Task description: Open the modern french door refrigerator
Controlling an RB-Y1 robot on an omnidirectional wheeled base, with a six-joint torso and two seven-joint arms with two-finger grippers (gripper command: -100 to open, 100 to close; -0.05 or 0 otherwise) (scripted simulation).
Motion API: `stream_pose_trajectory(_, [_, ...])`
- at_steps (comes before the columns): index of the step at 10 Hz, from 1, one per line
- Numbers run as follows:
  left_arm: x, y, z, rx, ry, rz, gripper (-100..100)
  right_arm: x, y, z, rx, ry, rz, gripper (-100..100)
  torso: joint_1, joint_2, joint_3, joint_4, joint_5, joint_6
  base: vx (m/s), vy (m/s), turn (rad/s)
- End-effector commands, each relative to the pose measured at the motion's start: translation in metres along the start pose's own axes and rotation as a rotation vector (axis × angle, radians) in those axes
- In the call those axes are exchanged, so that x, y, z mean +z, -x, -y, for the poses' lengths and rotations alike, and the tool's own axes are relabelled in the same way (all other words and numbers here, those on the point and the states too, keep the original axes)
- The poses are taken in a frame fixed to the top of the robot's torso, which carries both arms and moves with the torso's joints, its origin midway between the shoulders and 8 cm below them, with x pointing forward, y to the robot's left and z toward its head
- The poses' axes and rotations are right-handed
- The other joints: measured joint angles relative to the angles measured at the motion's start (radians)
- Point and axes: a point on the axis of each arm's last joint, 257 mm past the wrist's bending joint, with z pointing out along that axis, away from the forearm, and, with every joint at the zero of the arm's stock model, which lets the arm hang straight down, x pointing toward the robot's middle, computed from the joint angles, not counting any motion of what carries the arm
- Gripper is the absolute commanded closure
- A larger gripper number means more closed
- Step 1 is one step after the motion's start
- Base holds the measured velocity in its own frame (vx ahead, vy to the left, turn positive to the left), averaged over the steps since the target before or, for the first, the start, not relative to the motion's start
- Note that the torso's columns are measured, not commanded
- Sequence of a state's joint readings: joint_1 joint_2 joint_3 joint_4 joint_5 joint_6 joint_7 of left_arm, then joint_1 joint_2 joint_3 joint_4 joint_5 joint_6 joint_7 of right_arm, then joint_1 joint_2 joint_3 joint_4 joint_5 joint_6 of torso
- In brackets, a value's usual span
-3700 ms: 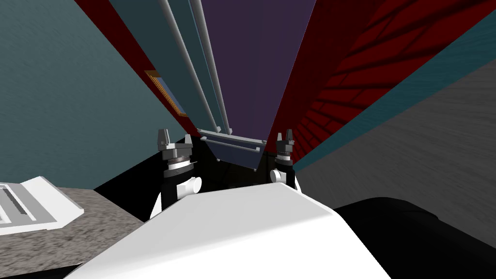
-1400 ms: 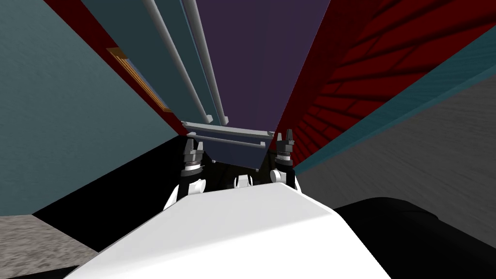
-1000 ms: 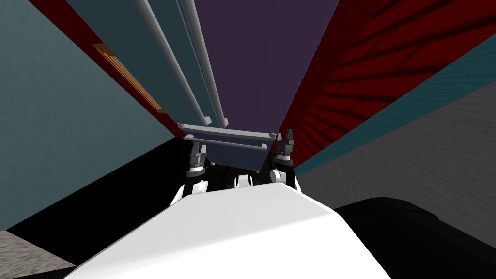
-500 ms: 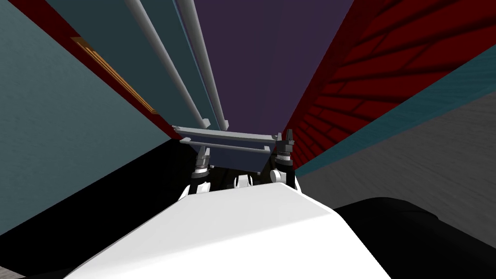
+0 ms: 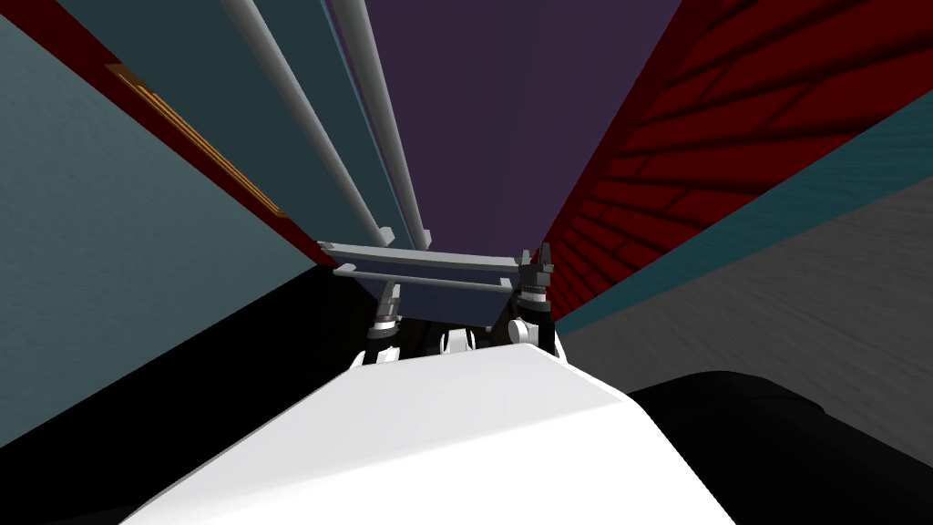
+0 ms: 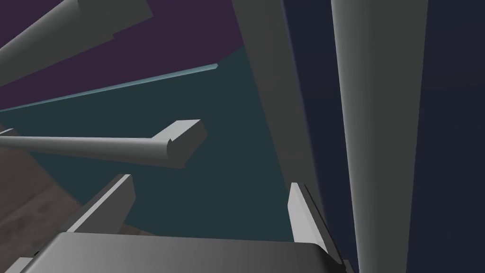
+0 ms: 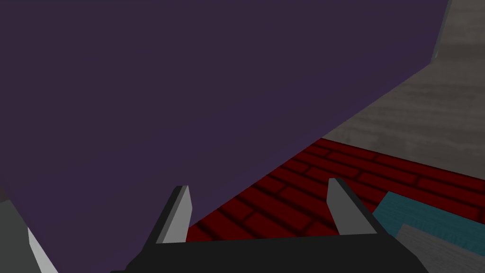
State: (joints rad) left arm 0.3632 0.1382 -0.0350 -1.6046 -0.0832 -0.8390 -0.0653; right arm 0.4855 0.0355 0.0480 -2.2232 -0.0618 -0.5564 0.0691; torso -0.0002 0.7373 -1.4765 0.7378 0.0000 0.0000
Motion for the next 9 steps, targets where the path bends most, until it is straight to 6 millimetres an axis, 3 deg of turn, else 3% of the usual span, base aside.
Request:
stream_pose_trajectory(1, [-0.008,-0.009,-0.011,0.007,0.015,-0.013,-100,0.000,0.000,0.000,0.000,0.000,0.000,0,0.001,0.000,0.000,0.000,0.000,0.000,0.059,0.046,-0.028])
stream_pose_trajectory(9, [-0.042,-0.047,-0.050,0.019,0.077,-0.065,-100,0.000,0.000,0.000,0.000,0.000,0.000,0,0.001,-0.004,-0.002,-0.001,0.001,0.001,0.058,0.043,-0.045])
